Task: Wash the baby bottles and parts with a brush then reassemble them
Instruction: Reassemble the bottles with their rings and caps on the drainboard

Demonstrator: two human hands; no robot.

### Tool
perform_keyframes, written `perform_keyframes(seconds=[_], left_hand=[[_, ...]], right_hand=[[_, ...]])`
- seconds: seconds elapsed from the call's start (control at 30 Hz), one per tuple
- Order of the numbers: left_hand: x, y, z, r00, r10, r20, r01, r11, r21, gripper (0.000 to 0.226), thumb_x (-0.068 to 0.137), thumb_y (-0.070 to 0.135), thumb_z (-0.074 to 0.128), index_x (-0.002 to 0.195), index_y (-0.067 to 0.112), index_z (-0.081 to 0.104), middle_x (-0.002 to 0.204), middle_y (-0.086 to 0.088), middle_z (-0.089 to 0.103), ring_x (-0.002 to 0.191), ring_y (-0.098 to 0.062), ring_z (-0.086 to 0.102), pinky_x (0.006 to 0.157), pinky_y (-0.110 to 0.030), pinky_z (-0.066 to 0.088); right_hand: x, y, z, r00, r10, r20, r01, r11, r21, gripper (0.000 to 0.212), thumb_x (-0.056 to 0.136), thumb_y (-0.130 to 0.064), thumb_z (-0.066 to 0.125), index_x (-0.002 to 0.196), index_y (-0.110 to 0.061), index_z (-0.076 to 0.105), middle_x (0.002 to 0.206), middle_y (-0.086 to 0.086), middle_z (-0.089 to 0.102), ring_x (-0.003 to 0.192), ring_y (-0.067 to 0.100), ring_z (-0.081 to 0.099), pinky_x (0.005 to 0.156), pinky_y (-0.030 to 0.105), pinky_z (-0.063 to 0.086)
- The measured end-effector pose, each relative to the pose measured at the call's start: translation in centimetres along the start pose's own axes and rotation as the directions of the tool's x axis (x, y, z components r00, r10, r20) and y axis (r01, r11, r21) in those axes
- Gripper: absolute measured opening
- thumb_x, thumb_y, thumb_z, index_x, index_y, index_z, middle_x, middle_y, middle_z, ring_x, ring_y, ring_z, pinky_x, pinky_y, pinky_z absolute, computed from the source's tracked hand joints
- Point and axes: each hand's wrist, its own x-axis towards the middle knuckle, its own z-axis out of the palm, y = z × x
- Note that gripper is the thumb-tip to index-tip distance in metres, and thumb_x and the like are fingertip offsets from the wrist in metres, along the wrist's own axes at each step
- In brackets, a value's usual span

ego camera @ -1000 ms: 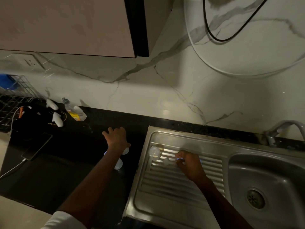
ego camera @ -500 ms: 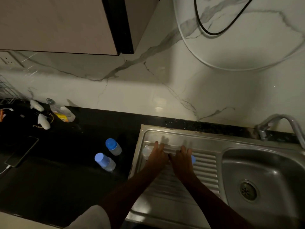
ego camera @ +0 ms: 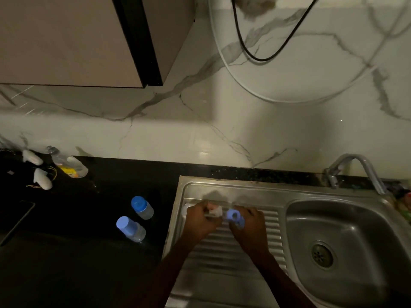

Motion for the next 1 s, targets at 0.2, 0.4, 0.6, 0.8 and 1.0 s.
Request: perform_keyframes(seconds=[0.2,0.4,0.6,0.8,1.0], left_hand=[[-2.2,3.4,-1.3,0.996,-0.06,-0.069,0.027,0.914,-0.405,0.047,0.079,0.019,0.086,0.116,0.035,0.063,0.097,0.009,0.075,0.089,-0.004,0.072,0.084,-0.036,0.062],[-1.7,7.0,-4.0,0.961,0.165,-0.221,-0.262,0.797,-0.544,0.023,0.086,0.005,0.079,0.106,0.01,0.068,0.097,-0.002,0.074,0.092,-0.02,0.072,0.082,-0.029,0.059],[-1.8,1.1,-0.2,0.999,0.033,0.028,-0.029,0.99,-0.141,0.026,0.087,0.048,0.072,0.068,0.029,0.072,0.065,0.012,0.07,0.068,-0.001,0.068,0.075,-0.033,0.056],[-5.5,11.9,-5.2,0.823,0.245,-0.513,-0.406,0.885,-0.23,0.01,0.099,0.024,0.067,0.105,0.021,0.075,0.119,0.008,0.066,0.105,-0.007,0.066,0.08,-0.02,0.055],[-7.5,5.5,1.5,0.986,0.097,-0.138,-0.093,0.995,0.035,0.032,0.091,0.024,0.074,0.065,0.041,0.065,0.074,0.007,0.072,0.073,0.002,0.064,0.07,-0.025,0.049]], right_hand=[[-0.8,-3.1,-5.2,0.994,0.009,-0.113,0.004,0.994,0.108,0.039,0.08,-0.028,0.079,0.117,-0.023,0.069,0.104,-0.003,0.064,0.092,0.007,0.057,0.08,0.002,0.034],[-0.9,-7.9,-11.1,0.853,-0.091,-0.514,0.187,0.973,0.138,0.039,0.075,-0.01,0.081,0.111,-0.013,0.068,0.109,-0.005,0.057,0.091,0.007,0.06,0.074,0.013,0.047],[-3.8,-2.6,-9.0,0.987,-0.092,-0.135,0.104,0.991,0.087,0.034,0.072,-0.013,0.065,0.095,-0.036,0.054,0.091,-0.025,0.048,0.091,0.005,0.06,0.08,-0.003,0.03],[-2.2,-6.5,-16.7,0.848,-0.171,-0.501,0.258,0.96,0.11,0.04,0.08,-0.009,0.077,0.118,-0.015,0.066,0.117,-0.004,0.053,0.103,0.001,0.051,0.089,0.008,0.041],[-5.8,0.1,-11.4,0.989,-0.127,-0.072,0.136,0.98,0.143,0.052,0.07,-0.004,0.077,0.108,-0.035,0.06,0.106,0.001,0.061,0.093,0.023,0.066,0.083,-0.007,0.027]])
